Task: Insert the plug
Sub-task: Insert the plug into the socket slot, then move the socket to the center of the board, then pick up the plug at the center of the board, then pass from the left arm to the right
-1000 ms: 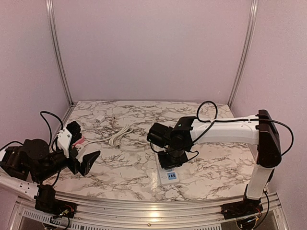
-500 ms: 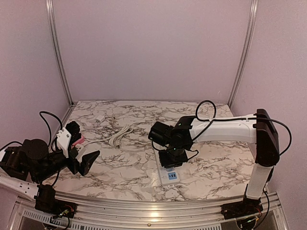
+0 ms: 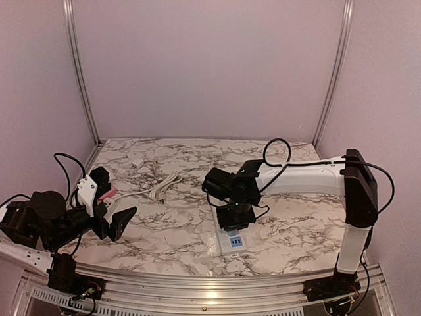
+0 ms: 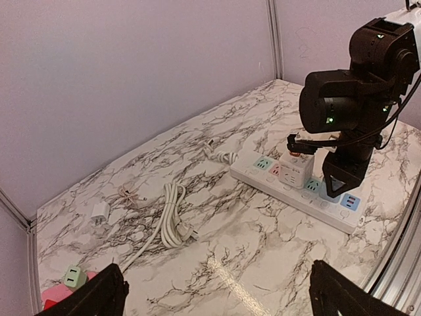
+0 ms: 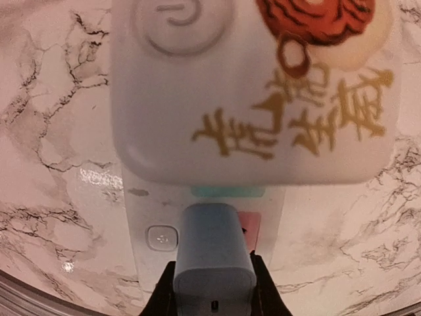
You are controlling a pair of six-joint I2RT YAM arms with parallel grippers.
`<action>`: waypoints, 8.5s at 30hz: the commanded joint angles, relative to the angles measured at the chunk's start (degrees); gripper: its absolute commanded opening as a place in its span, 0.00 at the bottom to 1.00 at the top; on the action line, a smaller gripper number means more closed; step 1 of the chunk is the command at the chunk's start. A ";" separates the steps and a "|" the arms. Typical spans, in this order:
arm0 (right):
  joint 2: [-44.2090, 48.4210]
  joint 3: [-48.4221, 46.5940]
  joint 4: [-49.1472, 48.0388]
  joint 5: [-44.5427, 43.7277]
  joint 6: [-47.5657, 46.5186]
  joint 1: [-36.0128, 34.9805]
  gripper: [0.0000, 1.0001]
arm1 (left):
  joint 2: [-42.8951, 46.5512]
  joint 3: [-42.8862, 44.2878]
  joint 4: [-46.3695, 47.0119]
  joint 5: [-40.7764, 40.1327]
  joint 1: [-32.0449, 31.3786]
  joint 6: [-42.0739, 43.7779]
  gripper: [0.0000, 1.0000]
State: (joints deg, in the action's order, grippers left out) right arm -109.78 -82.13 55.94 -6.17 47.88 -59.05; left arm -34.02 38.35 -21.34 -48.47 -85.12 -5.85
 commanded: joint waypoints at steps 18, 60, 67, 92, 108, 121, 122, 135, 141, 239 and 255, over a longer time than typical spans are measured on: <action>-9.45 0.61 5.34 2.36 -2.51 0.93 0.00 | 2.06 -0.79 -0.04 0.04 -0.13 -0.39 0.99; 8.02 -6.42 7.56 -7.84 -4.67 -0.19 0.96 | 0.34 0.39 -0.37 -2.06 0.44 -1.97 0.99; 16.87 -1.52 1.01 -11.15 -3.93 -3.73 0.99 | -4.30 4.43 -2.38 4.16 13.55 -5.87 0.99; 46.67 27.38 -17.19 -11.24 3.66 -8.01 0.99 | -54.63 34.68 4.57 39.52 60.92 -2.97 0.99; 42.57 26.07 -16.91 -9.54 4.24 -8.10 0.98 | -80.81 51.43 10.52 40.13 67.37 -0.23 0.99; 39.89 24.66 -13.85 -9.17 5.34 -8.24 0.98 | -91.52 60.53 9.16 38.17 69.98 0.88 0.99; 39.39 24.46 -13.91 -9.06 5.24 -8.27 0.98 | -91.89 60.34 9.25 37.98 70.34 0.53 0.99; 16.23 11.30 -2.39 -16.55 5.84 -10.04 0.99 | -91.99 55.03 14.69 43.55 72.90 -4.93 0.99; 5.00 4.77 -0.28 -18.01 6.08 -11.18 0.98 | -91.28 53.54 15.59 44.63 72.91 -5.60 0.99; 46.04 22.25 -5.21 -7.21 3.89 -3.07 0.99 | -72.12 40.62 14.57 42.21 63.44 -11.33 0.15; 45.31 14.41 -10.80 -4.02 -3.78 -9.13 0.98 | -49.35 30.92 14.35 43.91 48.05 -6.85 0.16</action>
State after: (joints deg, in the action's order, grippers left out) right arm -63.61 -62.59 46.68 -10.26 47.20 -66.94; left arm -89.56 72.79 -7.99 -5.08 -33.98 -14.74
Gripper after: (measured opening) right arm 0.985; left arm 0.433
